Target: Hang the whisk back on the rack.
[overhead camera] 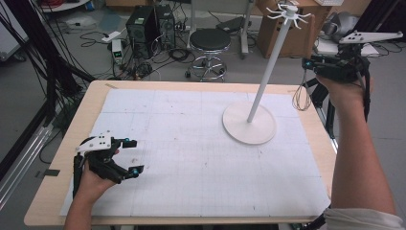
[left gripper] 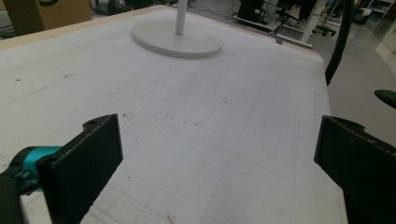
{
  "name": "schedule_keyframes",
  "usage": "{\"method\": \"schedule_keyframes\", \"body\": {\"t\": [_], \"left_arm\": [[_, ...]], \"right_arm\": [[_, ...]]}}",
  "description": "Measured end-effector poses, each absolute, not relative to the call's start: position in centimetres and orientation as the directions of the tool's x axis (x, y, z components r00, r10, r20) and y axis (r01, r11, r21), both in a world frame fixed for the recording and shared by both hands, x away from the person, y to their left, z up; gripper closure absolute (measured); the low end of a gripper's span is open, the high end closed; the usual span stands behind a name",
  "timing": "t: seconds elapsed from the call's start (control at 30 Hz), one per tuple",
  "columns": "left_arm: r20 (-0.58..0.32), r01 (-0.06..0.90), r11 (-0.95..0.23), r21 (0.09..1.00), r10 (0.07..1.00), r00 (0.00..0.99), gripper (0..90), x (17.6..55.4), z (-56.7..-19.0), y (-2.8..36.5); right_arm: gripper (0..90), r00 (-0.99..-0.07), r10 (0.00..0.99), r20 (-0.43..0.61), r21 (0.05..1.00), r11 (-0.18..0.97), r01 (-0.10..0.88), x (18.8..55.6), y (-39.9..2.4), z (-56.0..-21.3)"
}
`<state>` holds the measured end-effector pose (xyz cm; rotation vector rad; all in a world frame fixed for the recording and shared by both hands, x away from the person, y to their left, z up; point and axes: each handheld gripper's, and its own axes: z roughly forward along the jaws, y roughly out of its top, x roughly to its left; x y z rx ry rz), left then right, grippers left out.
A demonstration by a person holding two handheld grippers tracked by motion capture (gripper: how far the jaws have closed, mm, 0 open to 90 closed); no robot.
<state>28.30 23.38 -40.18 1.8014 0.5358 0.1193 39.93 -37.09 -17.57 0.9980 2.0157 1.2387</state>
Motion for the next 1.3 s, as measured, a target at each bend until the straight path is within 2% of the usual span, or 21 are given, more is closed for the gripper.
{"method": "schedule_keyframes", "body": {"t": [0.93,1.0,1.13,1.3], "left_arm": [[-0.201,0.306,-0.198,0.931,0.421,0.884,1.7,28.4,-40.4,23.7],[-0.200,0.306,-0.199,0.931,0.421,0.884,1.7,28.4,-40.5,23.7],[-0.196,0.302,-0.202,0.931,0.421,0.886,1.7,28.4,-40.5,23.6],[-0.198,0.302,-0.197,0.933,0.418,0.887,1.7,28.3,-40.4,23.7]], "right_arm": [[70.4,-0.493,0.867,-0.070,0.895,0.273,0.352,42.7,-35.7,-18.5],[67.5,-0.496,0.864,-0.087,0.891,0.290,0.349,42.8,-35.4,-18.6],[56.0,-0.495,0.864,-0.091,0.888,0.295,0.352,42.6,-35.1,-18.8],[45.7,-0.492,0.865,-0.100,0.908,0.282,0.310,41.4,-35.2,-19.1]]}}
